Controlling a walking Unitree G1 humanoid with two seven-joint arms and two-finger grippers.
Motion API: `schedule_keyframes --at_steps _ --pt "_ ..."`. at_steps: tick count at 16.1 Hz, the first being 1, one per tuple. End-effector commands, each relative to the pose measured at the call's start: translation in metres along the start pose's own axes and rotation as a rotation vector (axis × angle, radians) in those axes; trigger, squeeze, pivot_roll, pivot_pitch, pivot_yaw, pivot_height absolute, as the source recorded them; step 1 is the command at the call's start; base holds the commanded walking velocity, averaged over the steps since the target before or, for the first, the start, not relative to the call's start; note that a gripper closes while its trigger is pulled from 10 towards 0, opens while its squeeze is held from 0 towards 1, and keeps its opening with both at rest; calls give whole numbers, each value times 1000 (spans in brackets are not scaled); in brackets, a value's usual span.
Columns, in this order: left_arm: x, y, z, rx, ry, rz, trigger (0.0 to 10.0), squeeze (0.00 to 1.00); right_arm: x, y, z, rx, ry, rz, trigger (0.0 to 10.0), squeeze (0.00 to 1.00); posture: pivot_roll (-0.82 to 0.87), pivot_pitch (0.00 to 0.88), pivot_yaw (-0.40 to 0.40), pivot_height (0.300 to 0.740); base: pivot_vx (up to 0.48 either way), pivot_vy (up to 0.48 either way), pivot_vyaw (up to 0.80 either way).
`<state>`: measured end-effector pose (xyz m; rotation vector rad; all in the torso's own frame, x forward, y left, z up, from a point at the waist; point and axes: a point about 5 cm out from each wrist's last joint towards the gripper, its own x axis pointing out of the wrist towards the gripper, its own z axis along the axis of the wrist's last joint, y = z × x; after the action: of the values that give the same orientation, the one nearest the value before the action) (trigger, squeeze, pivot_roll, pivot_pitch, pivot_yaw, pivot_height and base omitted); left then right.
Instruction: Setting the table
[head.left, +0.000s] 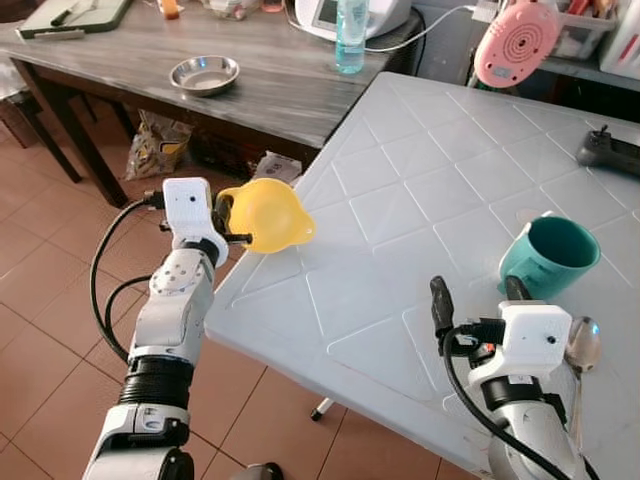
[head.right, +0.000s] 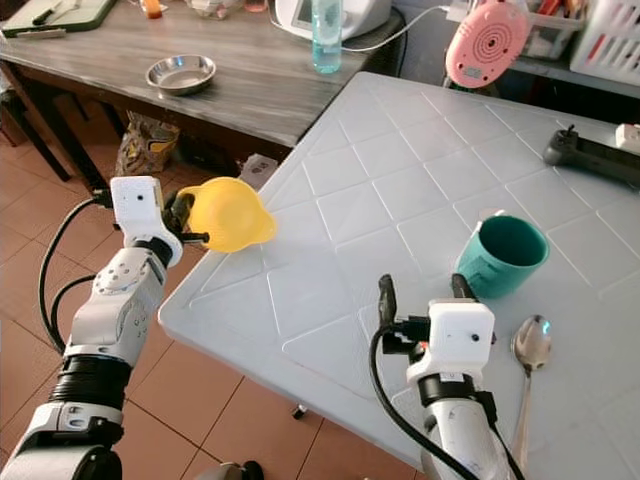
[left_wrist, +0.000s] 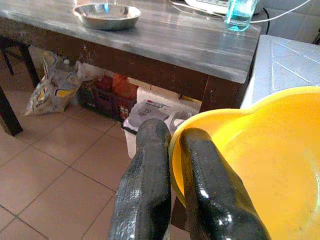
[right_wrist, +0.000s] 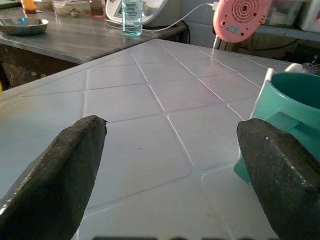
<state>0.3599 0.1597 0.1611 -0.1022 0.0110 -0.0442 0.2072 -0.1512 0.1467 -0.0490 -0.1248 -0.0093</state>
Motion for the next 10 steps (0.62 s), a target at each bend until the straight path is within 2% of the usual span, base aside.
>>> schedule_keyframes --at_steps 1,5,10 --pt "-4 2 -14 -7 65 -5 0 0 -2 0 -1 2 5 -7 10000 0 69 125 16 740 0 0 0" --pt "-3 -6 -15 -24 76 -36 0 0 -1 -1 0 -1 1 -12 10000 0 66 127 18 740 0 0 0" --pt "-2 -13 -16 -40 94 -68 0 0 -3 -2 0 -1 -1 -29 10000 0 54 131 27 740 0 256 0"
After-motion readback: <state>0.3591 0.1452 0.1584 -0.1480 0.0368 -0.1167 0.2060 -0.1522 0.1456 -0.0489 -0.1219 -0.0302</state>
